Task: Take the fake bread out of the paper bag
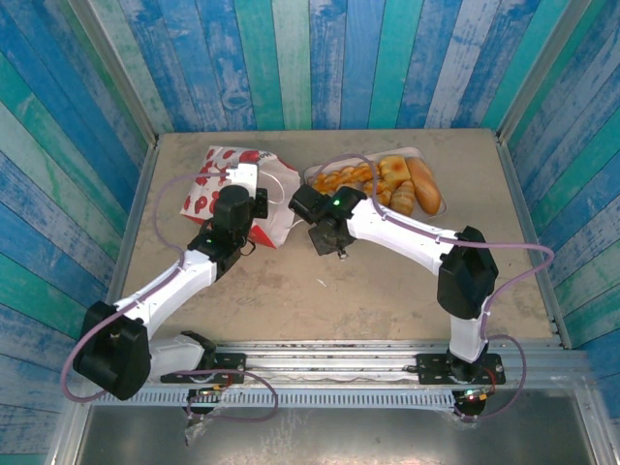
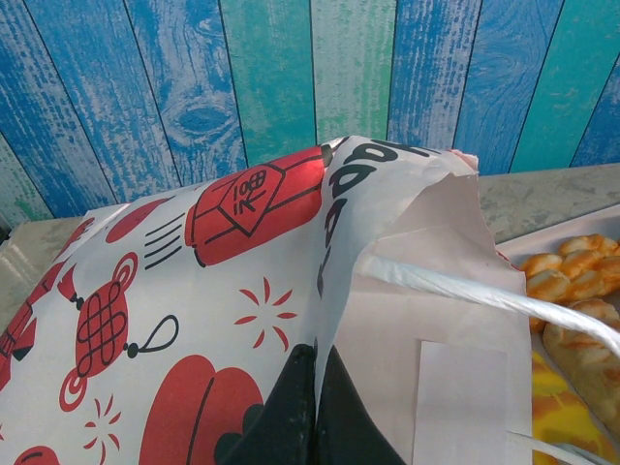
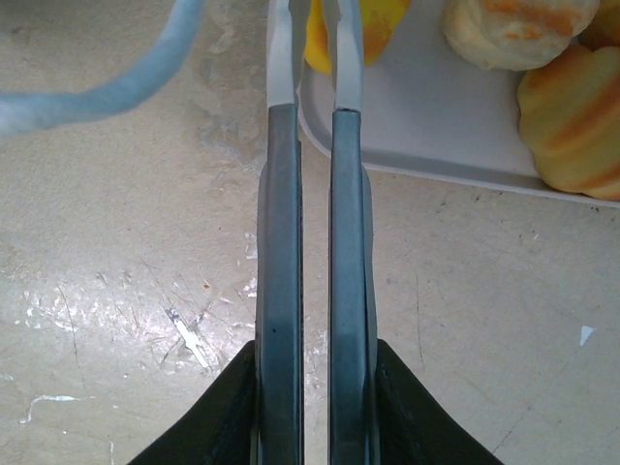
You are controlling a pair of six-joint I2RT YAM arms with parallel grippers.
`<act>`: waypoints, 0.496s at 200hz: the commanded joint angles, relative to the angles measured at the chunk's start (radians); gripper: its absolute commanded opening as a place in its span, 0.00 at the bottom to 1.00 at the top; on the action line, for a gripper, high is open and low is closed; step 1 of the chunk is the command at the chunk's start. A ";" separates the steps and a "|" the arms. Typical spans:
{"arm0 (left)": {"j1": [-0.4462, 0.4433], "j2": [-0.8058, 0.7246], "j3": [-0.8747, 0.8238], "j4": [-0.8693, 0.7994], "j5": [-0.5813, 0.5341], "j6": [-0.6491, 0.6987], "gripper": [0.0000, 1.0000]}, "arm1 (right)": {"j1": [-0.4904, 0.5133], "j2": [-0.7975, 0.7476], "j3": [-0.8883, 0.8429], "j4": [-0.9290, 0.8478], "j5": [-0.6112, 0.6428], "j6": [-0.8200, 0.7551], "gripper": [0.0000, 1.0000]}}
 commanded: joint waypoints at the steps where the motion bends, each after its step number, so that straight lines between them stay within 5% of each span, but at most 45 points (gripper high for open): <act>1: 0.003 -0.042 -0.006 0.016 -0.014 -0.002 0.00 | -0.011 -0.006 -0.021 0.007 -0.018 0.000 0.29; 99: 0.003 -0.042 0.003 0.021 -0.014 -0.003 0.00 | -0.058 -0.006 -0.023 -0.020 0.014 -0.028 0.29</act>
